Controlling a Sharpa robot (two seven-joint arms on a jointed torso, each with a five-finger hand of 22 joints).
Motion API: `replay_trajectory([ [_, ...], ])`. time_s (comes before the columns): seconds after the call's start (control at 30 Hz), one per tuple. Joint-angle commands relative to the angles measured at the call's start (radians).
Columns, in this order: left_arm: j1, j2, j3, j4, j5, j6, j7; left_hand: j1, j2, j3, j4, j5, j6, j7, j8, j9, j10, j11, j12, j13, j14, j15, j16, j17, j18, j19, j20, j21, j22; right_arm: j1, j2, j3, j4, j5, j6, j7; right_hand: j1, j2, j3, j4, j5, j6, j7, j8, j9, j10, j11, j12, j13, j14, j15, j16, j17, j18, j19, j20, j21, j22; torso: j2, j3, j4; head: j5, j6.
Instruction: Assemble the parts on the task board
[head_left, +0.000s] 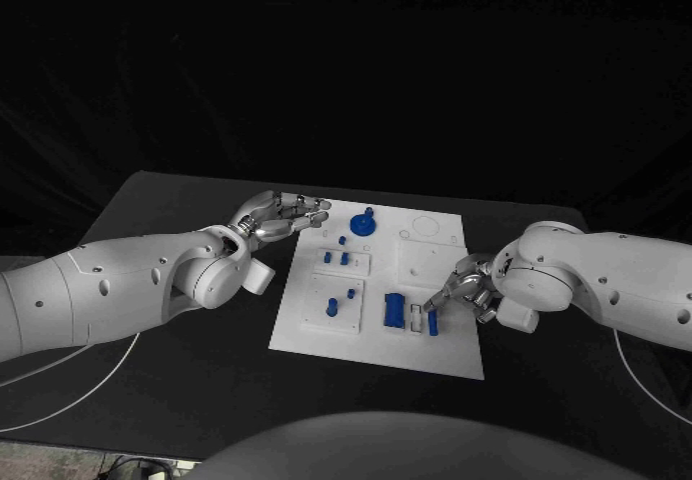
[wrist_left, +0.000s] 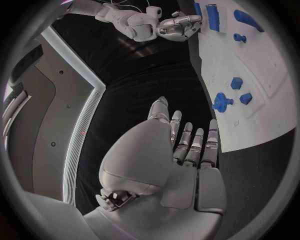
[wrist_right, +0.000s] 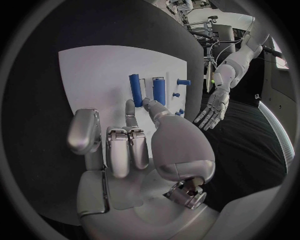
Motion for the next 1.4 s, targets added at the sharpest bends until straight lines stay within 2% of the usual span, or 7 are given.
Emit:
replay_trajectory([
  [0.03,-0.001,0.002,0.001,0.001,-0.004,0.019,0.006,0.01,0.002,0.001,-0.003,0.002,-0.001,0.007,0.004,0.001,0.006,0.003,0.005,0.0,0.006,0.001,0.006,0.001,-0.012,0.006,0.001,0.005,-0.002,0.0,0.01,0.0,-0.009,0.058,-0.002,0.005,-0.013,0.001,0.005,0.006,-0.005,0.0,-0.006,0.001,-0.002,0.104,-0.006,0.004,0.263,0.104,-0.005,0.003,0.263,0.014,-0.007,0.001,-0.006,0.141,0.0,0.0003,0.0002,0.0,0.0],
  [0.23,-0.001,0.001,0.001,0.001,-0.004,0.021,0.004,0.01,0.002,0.001,-0.003,0.002,-0.001,0.007,0.004,0.001,0.006,0.003,0.005,0.0,0.006,0.001,0.006,0.001,-0.012,0.006,0.001,0.005,-0.002,-0.002,0.027,0.0,-0.029,0.068,-0.011,0.007,-0.02,0.002,0.006,0.01,-0.007,-0.002,-0.005,0.0,-0.002,0.104,-0.005,0.004,0.263,0.104,-0.004,0.003,0.263,0.014,-0.007,0.001,-0.007,0.141,0.001,0.0006,-0.0005,0.0,0.0],
  [0.7,-0.001,0.002,0.001,0.002,-0.004,0.023,0.001,0.01,0.002,0.001,-0.003,0.002,-0.001,0.007,0.004,0.001,0.006,0.003,0.005,0.0,0.006,0.001,0.006,0.001,-0.012,0.006,0.001,0.005,-0.002,-0.012,0.063,0.0,-0.068,0.064,-0.016,0.008,-0.042,0.003,0.008,0.021,-0.046,-0.01,-0.001,-0.004,-0.005,0.104,-0.002,0.004,0.263,0.104,-0.001,0.003,0.263,0.015,-0.01,0.004,-0.015,0.14,0.001,0.0005,-0.0006,0.001,0.0],
  [0.87,-0.001,0.002,0.001,0.001,-0.004,0.024,0.001,0.01,0.002,0.001,-0.003,0.002,-0.001,0.007,0.004,0.001,0.006,0.003,0.005,0.0,0.006,0.001,0.006,0.001,-0.012,0.006,0.001,0.005,-0.002,-0.013,0.066,0.0,-0.072,0.054,-0.012,0.007,-0.044,0.002,0.009,0.021,-0.058,-0.011,-0.001,-0.004,-0.005,0.104,-0.001,0.004,0.263,0.104,0.0,0.003,0.263,0.016,-0.011,0.005,-0.017,0.139,0.0,0.0005,-0.0007,0.002,0.0],
  [1.0,-0.001,0.002,0.001,0.001,-0.004,0.025,0.0,0.01,0.002,0.001,-0.003,0.002,-0.001,0.007,0.004,0.001,0.006,0.003,0.005,0.0,0.006,0.001,0.006,0.001,-0.012,0.006,0.001,0.005,-0.002,-0.013,0.068,0.0,-0.073,0.041,-0.003,0.006,-0.043,0.0,0.011,0.017,-0.085,-0.013,-0.001,-0.004,-0.005,0.104,-0.001,0.004,0.263,0.104,0.0,0.003,0.263,0.016,-0.012,0.006,-0.02,0.139,0.0,0.0004,-0.0004,0.002,0.0],
  [1.4,-0.001,0.003,0.001,0.001,-0.004,0.026,0.001,0.01,0.002,0.001,-0.003,0.002,-0.001,0.007,0.004,0.001,0.006,0.003,0.005,0.0,0.006,0.001,0.006,0.001,-0.012,0.006,0.001,0.005,-0.002,-0.014,0.067,0.0,-0.073,0.013,0.009,0.006,-0.035,-0.001,0.015,0.009,-0.087,-0.016,-0.001,-0.005,-0.005,0.104,-0.001,0.004,0.263,0.104,0.0,0.003,0.263,0.016,-0.012,0.006,-0.021,0.139,0.001,0.0005,-0.0011,0.004,0.0],
])
